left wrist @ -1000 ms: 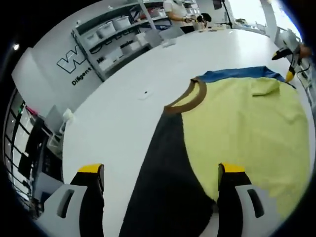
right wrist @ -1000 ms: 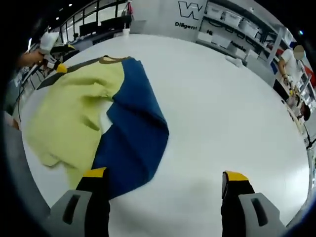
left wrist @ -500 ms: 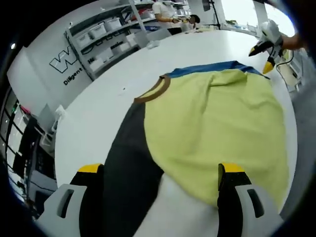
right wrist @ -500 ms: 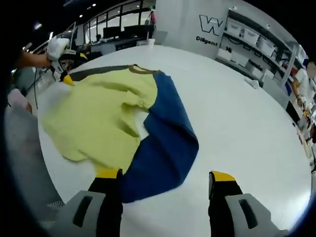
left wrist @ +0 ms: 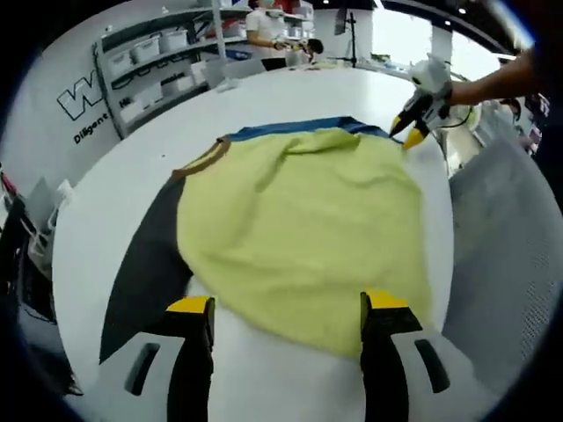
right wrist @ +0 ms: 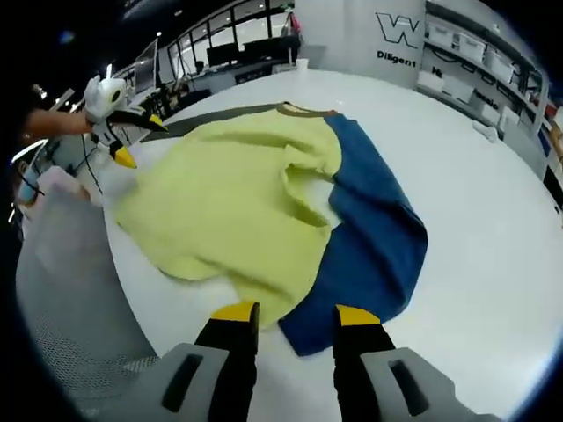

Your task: Fold the garment on the visible template until the final outline fits inside the template.

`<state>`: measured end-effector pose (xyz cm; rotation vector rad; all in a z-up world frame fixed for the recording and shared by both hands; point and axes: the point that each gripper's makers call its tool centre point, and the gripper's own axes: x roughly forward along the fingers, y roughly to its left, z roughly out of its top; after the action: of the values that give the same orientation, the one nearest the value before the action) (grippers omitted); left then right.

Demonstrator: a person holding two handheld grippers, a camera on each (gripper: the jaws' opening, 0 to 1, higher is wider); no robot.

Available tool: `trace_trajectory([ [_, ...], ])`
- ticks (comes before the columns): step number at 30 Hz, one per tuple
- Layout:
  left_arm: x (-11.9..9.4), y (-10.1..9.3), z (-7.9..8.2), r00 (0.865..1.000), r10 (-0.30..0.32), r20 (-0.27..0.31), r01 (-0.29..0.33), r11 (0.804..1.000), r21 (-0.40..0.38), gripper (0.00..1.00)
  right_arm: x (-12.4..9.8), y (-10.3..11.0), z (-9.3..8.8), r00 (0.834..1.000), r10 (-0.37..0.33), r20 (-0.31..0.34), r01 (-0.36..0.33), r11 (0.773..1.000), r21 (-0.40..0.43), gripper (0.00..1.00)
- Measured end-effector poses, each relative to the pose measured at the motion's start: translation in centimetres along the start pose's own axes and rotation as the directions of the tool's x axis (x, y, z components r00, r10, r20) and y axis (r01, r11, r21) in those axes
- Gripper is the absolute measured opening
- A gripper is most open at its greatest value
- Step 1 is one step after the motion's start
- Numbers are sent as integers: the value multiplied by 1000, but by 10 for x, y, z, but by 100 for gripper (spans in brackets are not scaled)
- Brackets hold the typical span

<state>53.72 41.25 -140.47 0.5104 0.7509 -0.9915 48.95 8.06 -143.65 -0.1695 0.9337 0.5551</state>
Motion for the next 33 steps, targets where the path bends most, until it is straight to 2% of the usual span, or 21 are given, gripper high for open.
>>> trace_trajectory([
  [3, -2, -22, -10, 998, -63, -16, 63, 998, -12, 61, 2, 5, 2, 1000, 9, -2, -9, 1000, -6, 22],
  [7, -3, -47, -23, 992, -115, -52, 114, 993, -20, 54, 5, 11, 3, 1000, 24, -5, -24, 1000, -8, 16],
  [11, -3, -64, -33, 987, -144, -77, 145, 989, 1, 49, 9, 16, 0, 999, 34, -22, -35, 999, -5, 14],
  [13, -3, -69, -39, 984, -150, -100, 153, 988, 20, 44, 8, 17, 0, 999, 35, -23, -36, 999, -5, 9],
  [15, -2, -72, -45, 982, -145, -122, 153, 986, 62, 40, 8, 19, 1, 999, 38, -27, -38, 999, -2, 0],
  [16, 0, -74, -47, 981, -146, -128, 155, 986, 64, 38, 7, 20, 1, 999, 43, -32, -43, 999, -8, 0],
  [19, 1, -72, -58, 976, -115, -185, 137, 984, 112, 22, 5, 23, 0, 997, 56, -47, -56, 998, -1, 0],
  [21, 1, -68, -56, 982, -89, -169, 116, 980, 161, 13, 2, 25, -1, 996, 65, -58, -65, 998, -5, 0],
  [22, 0, -67, -60, 977, -89, -194, 118, 983, 139, 5, 1, 26, -3, 995, 72, -67, -73, 997, -13, 0],
  [25, -2, -64, -63, 974, -99, -204, 121, 988, 100, 5, -3, 30, -6, 992, 94, -87, -95, 995, -2, 0],
  [28, -7, -60, -69, 966, -86, -244, 122, 983, 137, 4, -7, 37, -15, 982, 136, -127, -134, 991, 28, 0],
  [30, -12, -58, -75, 958, -85, -275, 133, 978, 162, 4, -11, 47, -23, 969, 188, -161, -178, 981, 73, 0],
  [33, -20, -52, -84, 948, -94, -304, 139, 981, 132, 4, -13, 56, -31, 955, 232, -185, -213, 970, 118, 0],
])
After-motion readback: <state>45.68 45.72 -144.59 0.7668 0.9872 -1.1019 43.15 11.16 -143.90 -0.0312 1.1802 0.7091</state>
